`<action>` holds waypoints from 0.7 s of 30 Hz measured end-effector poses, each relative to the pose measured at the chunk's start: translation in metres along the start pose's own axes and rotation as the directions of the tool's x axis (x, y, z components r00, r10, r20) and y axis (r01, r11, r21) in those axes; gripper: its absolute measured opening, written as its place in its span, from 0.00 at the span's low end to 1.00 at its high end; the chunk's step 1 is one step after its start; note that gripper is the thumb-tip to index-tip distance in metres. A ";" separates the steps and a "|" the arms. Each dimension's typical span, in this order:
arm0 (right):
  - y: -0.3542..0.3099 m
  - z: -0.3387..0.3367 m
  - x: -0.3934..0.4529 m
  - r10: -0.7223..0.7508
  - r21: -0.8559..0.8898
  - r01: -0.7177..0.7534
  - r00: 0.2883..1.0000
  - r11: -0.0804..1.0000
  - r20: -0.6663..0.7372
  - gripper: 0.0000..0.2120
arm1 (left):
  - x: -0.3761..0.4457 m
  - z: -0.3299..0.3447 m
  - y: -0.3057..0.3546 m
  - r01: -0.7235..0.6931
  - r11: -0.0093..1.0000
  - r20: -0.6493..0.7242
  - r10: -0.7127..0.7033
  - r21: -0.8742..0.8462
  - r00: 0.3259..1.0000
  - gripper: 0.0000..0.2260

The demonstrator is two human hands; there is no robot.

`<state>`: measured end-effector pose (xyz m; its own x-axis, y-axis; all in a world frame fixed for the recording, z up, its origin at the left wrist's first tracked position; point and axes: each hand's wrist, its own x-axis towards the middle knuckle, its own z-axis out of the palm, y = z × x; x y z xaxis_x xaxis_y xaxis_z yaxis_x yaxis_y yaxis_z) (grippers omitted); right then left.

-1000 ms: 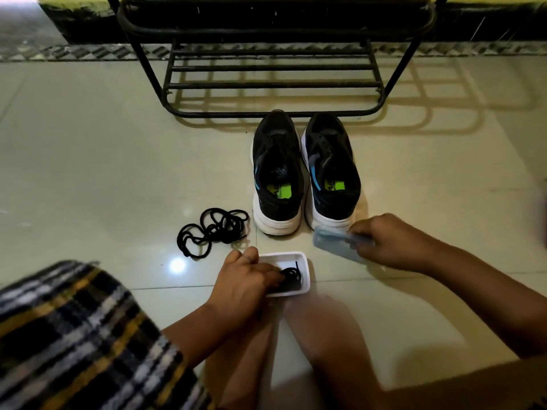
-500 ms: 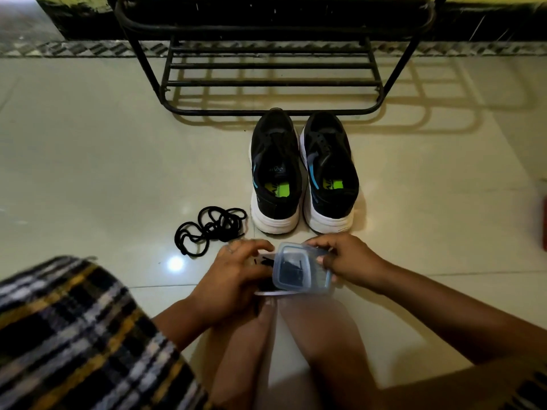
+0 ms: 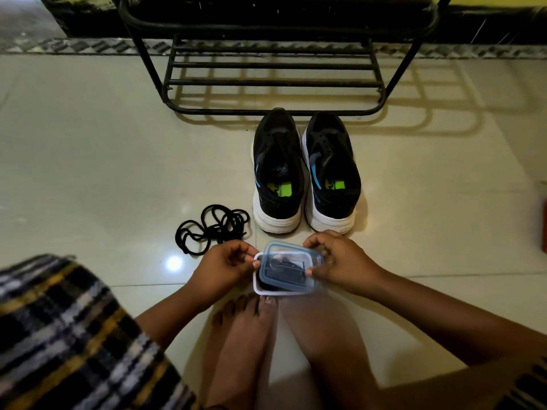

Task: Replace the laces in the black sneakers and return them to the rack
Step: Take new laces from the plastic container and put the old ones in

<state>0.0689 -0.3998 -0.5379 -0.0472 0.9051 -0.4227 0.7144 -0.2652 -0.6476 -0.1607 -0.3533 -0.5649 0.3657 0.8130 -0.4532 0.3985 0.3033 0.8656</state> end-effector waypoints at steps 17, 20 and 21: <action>-0.018 0.002 -0.015 -0.093 -0.338 0.155 0.977 0.928 0.193 0.44 | -0.006 0.000 0.009 0.044 0.999 0.075 -0.044 -0.009 0.996 0.05; -0.020 -0.001 -0.014 -0.093 -0.367 0.173 0.970 0.914 0.226 0.44 | -0.006 -0.003 0.011 -0.020 0.990 0.101 0.006 0.137 0.995 0.09; -0.020 -0.002 -0.014 -0.096 -0.376 0.179 0.969 0.909 0.227 0.44 | -0.006 -0.003 0.013 -0.041 0.982 0.107 0.021 0.183 0.994 0.11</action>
<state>0.0571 -0.4063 -0.5180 -0.2734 0.8270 -0.4913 0.9037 0.0458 -0.4257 -0.1604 -0.3531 -0.5504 0.4621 0.7614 -0.4548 0.5302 0.1739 0.8298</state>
